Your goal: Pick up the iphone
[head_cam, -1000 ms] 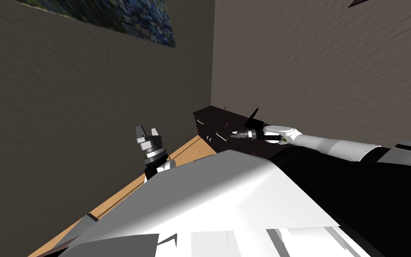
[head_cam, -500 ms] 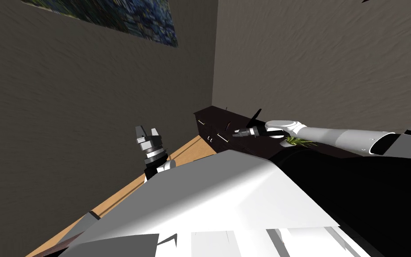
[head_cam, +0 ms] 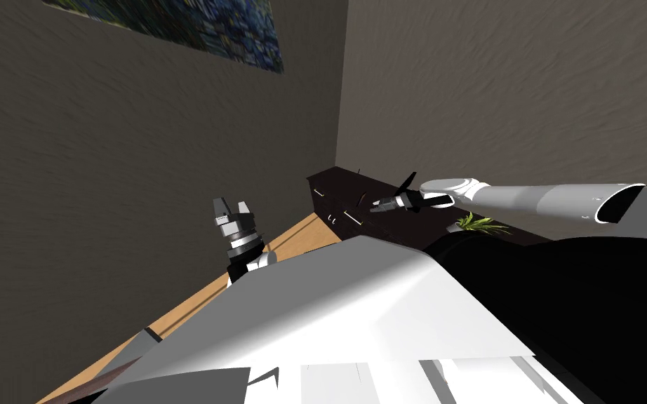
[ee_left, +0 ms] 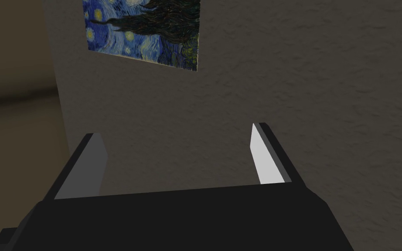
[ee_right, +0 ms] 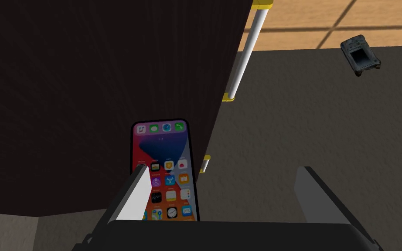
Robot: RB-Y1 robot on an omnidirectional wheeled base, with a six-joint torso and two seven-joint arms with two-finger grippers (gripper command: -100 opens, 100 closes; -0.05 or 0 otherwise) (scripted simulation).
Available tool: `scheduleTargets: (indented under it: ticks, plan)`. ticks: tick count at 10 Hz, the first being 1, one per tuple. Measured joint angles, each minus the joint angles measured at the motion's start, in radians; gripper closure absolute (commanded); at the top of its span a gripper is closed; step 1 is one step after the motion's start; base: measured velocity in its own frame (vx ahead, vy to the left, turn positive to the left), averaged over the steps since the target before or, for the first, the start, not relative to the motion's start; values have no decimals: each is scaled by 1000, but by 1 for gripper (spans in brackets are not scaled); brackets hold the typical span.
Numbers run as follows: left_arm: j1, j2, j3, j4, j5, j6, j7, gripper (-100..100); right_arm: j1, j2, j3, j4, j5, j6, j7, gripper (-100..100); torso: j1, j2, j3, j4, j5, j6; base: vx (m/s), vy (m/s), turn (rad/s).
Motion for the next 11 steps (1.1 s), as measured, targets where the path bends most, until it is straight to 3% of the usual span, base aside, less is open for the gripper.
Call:
scheduleTargets:
  ticks: [2, 3, 5, 7, 8, 10, 11]
  plan:
    - [0, 0, 0, 0, 0, 0, 0, 0, 5, -58, -3, 17, 10, 1, -7, -100, 0, 0, 0, 0, 0, 0, 29, 18, 35]
    - [0, 0, 0, 0, 0, 0, 0, 0, 61, -93, -57, 20, 13, 2, -14, -100, 1, 0, 0, 0, 0, 0, 23, 12, 28]
    - [0, 0, 0, 0, 0, 0, 0, 0, 26, -123, -25, 37, 22, 0, -18, -100, -1, 1, 1, 0, 0, 0, 13, 6, 20]
    - [0, 0, 0, 0, 0, 0, 0, 0, -49, -174, 57, 66, 14, -5, -9, -100, 0, 1, 1, 0, 0, 0, 13, 9, 15]
    - [0, 0, 0, 0, 0, 0, 0, 0, -34, -175, 42, 64, 23, -5, -16, -100, -1, 2, 1, 0, 0, 0, 0, 0, 0]
    - [0, 0, 0, 0, 0, 0, 0, 0, 24, -191, -26, 70, 46, -9, -30, -100, 0, 2, 1, 0, 0, 0, 12, 16, 38]
    - [0, 0, 0, 0, 0, 0, 0, 0, 22, -215, -16, 78, 29, -7, -23, -100, 0, 1, 1, 0, 0, 0, 16, 19, 42]
